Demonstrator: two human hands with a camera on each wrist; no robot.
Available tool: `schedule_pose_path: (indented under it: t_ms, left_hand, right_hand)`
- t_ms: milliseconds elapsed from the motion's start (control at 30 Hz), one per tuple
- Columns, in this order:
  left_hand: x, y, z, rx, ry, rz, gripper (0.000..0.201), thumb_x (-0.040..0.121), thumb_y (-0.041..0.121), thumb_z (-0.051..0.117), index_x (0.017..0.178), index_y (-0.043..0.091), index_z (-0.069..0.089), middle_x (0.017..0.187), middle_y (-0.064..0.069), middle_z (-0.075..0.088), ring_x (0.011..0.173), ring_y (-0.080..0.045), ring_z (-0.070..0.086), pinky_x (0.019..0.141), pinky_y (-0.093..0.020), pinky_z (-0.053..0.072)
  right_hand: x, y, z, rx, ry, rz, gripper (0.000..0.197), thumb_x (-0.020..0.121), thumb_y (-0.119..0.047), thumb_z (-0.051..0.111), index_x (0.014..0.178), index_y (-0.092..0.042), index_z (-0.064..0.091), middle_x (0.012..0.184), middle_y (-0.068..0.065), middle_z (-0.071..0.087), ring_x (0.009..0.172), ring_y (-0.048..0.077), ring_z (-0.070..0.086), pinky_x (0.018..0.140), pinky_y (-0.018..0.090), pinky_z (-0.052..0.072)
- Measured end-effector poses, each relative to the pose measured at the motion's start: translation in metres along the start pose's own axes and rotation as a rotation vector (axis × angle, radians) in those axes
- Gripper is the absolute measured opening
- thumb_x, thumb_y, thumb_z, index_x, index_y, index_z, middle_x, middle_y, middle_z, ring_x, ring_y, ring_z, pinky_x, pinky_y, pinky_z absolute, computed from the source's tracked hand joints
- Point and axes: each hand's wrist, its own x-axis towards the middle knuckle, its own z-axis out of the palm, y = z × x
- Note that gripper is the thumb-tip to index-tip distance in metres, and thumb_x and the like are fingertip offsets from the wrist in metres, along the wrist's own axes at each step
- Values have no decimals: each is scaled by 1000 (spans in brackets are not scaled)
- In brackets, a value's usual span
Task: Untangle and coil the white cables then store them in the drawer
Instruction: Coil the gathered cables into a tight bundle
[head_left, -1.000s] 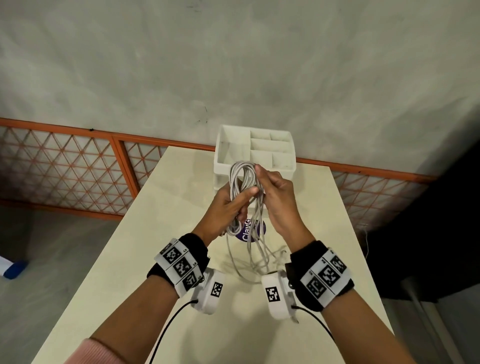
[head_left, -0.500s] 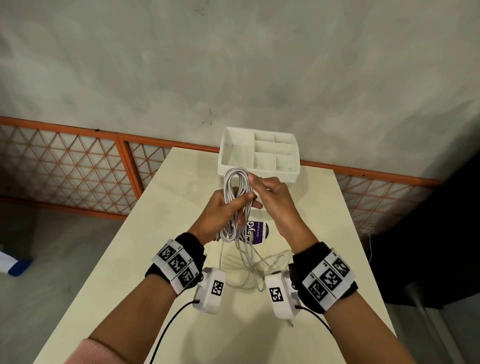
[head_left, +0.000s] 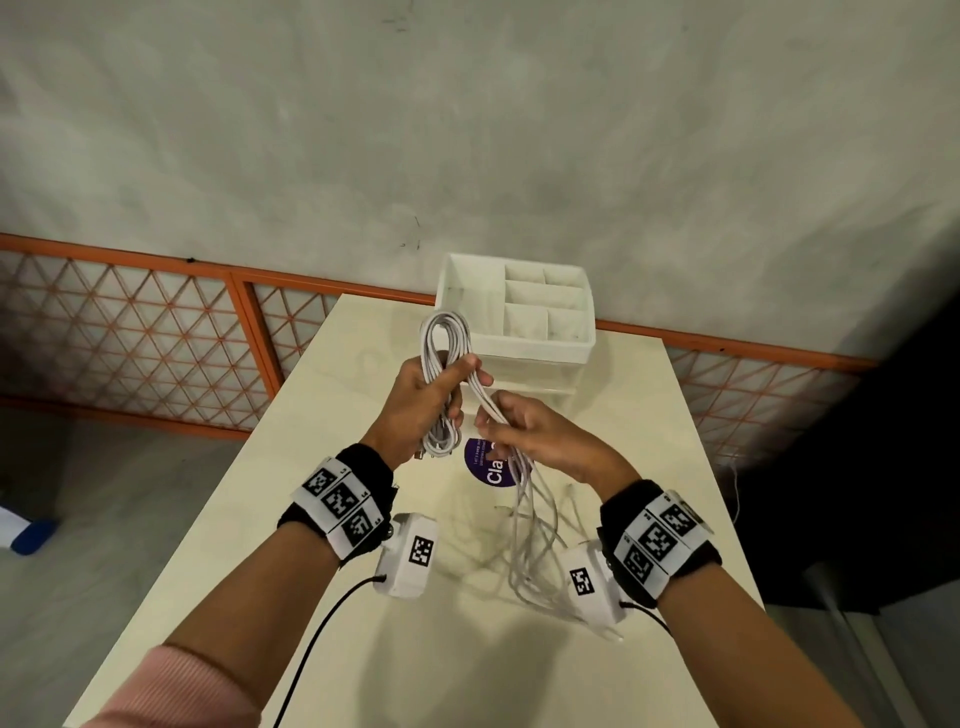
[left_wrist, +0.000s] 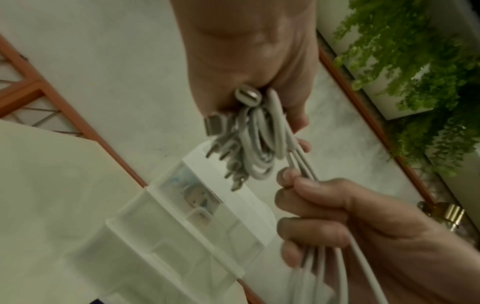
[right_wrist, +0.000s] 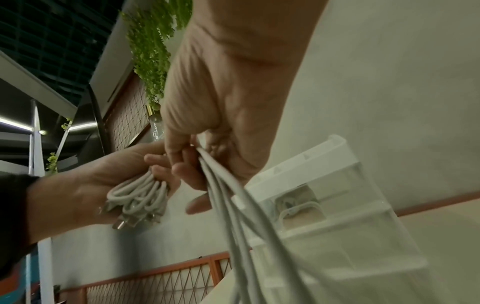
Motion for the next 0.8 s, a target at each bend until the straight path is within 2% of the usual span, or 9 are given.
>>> schedule_pose_path:
  t_ms: [100, 133, 267, 367, 433, 500, 567, 667, 800]
  left_hand:
    - [2, 1, 1, 64, 66, 4, 30, 95, 32, 54, 78, 17, 73, 42, -7, 48, 41, -22, 45, 46, -25, 39]
    - [2, 1, 2, 73, 95, 15, 32, 96, 32, 53, 78, 15, 73, 41, -5, 48, 40, -23, 45, 44, -23, 39]
    - [7, -3, -2, 71, 283, 48, 34, 97, 25, 51, 81, 3, 71, 52, -6, 62, 38, -12, 50, 40, -20, 41]
    - [11, -12, -7, 74, 405, 84, 34, 97, 26, 50, 68, 20, 67, 76, -18, 72, 51, -21, 57, 48, -31, 47]
    - [11, -18, -6, 107, 467, 79, 35, 97, 27, 49, 66, 21, 64, 77, -20, 72, 50, -26, 55, 50, -34, 48]
    - [12, -20, -4, 58, 486, 50, 31, 98, 25, 47, 73, 12, 61, 74, -11, 72, 50, -25, 54, 50, -31, 47]
    - [14, -18, -1, -48, 475, 6, 30, 98, 23, 46, 77, 6, 58, 62, -2, 68, 47, -21, 55, 47, -26, 46]
    - [14, -12, -1, -211, 420, -71, 35, 98, 25, 46, 67, 11, 54, 44, 5, 56, 38, -11, 52, 42, -20, 44]
    - [11, -6, 3, -345, 380, -90, 32, 97, 23, 47, 66, 16, 51, 44, 10, 49, 38, -6, 45, 41, -17, 39]
  right_hand:
    - [4, -4, -4, -71, 55, -1, 19, 96, -25, 50, 103, -8, 54, 65, 0, 49, 50, 8, 48, 54, 22, 41]
    - [6, -6, -5, -77, 83, -12, 21, 96, -25, 50, 103, -6, 55, 62, -1, 48, 46, 7, 45, 50, 21, 39]
    - [4, -4, -5, -52, 165, -58, 23, 96, -31, 50, 102, -11, 60, 53, -5, 44, 39, 4, 37, 43, 17, 34]
    - [4, -4, 0, 9, 230, -97, 27, 98, -31, 46, 114, -17, 62, 49, -11, 43, 44, 3, 37, 49, 16, 34]
    - [6, -9, 8, 9, 236, -144, 31, 99, -27, 43, 124, -20, 60, 47, -12, 43, 45, 0, 38, 52, 14, 35]
    - [5, -15, 16, 61, 217, -181, 31, 100, -22, 42, 128, -21, 56, 50, -6, 39, 42, 0, 35, 50, 10, 34]
    - [4, -16, 23, 138, 177, -192, 33, 100, -18, 43, 131, -23, 51, 54, -1, 33, 44, 1, 29, 46, 10, 30]
    - [5, -9, 30, 171, 110, -177, 38, 100, -21, 44, 137, -25, 46, 53, -8, 32, 48, 6, 24, 47, 17, 26]
    - [3, -8, 30, 94, 11, -137, 40, 100, -24, 43, 137, -39, 39, 59, -4, 32, 51, 6, 26, 48, 18, 26]
